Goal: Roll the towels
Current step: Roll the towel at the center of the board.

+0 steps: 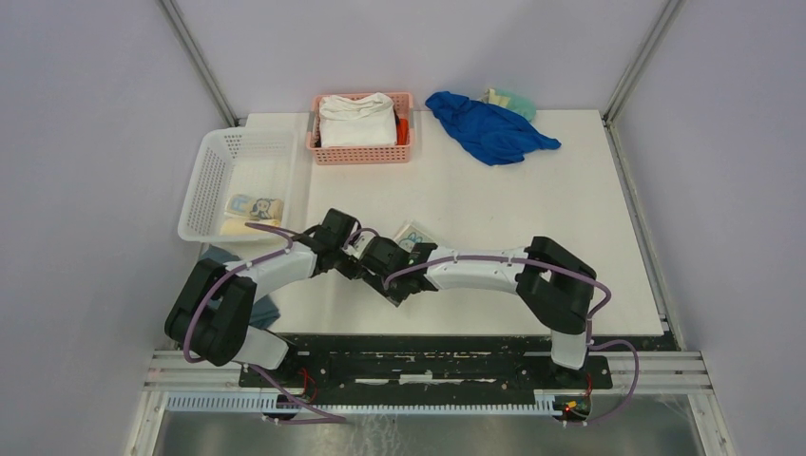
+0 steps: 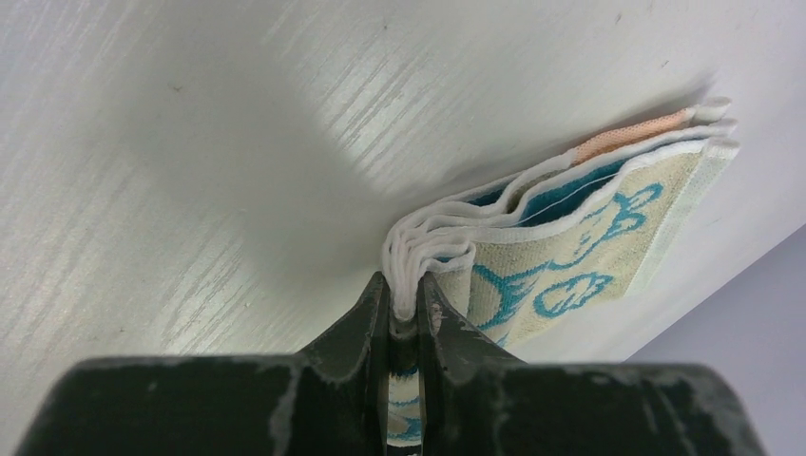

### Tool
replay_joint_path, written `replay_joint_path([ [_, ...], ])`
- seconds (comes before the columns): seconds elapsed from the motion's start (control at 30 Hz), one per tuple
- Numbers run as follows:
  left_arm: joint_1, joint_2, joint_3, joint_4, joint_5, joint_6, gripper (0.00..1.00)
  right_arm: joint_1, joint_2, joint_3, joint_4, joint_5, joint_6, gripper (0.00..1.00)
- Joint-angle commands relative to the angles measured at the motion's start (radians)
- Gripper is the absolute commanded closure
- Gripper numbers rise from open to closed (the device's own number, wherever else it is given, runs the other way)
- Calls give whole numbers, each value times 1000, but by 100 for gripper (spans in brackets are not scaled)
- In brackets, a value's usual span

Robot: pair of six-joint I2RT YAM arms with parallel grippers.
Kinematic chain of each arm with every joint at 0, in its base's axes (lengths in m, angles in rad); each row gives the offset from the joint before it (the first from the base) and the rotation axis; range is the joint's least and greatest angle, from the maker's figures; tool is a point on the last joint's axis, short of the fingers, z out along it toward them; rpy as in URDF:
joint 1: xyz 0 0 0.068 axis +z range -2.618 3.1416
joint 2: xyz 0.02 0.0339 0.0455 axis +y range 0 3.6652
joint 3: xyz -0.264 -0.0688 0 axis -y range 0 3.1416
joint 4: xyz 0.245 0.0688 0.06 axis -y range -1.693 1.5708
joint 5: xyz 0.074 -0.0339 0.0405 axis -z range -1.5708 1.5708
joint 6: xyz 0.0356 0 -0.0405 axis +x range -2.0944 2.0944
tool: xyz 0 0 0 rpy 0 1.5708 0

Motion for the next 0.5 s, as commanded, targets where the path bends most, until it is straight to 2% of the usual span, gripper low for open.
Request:
replay_joint_path([
  [0.0, -2, -30, -11, -17, -16, -74, 97, 23, 21, 40, 1, 50, -10, 52],
  [0.27, -2, -64, -23, -30, -23, -121, 97, 35, 62, 43, -15, 80, -19, 65],
  [0.37, -2, -81, -40, -29, -27, -137, 97, 36, 58, 46, -15, 54, -27, 78],
  [0.47, 4, -110, -64, -21, -30, -141, 97, 25, 36, 34, 9, -45, -53, 90],
])
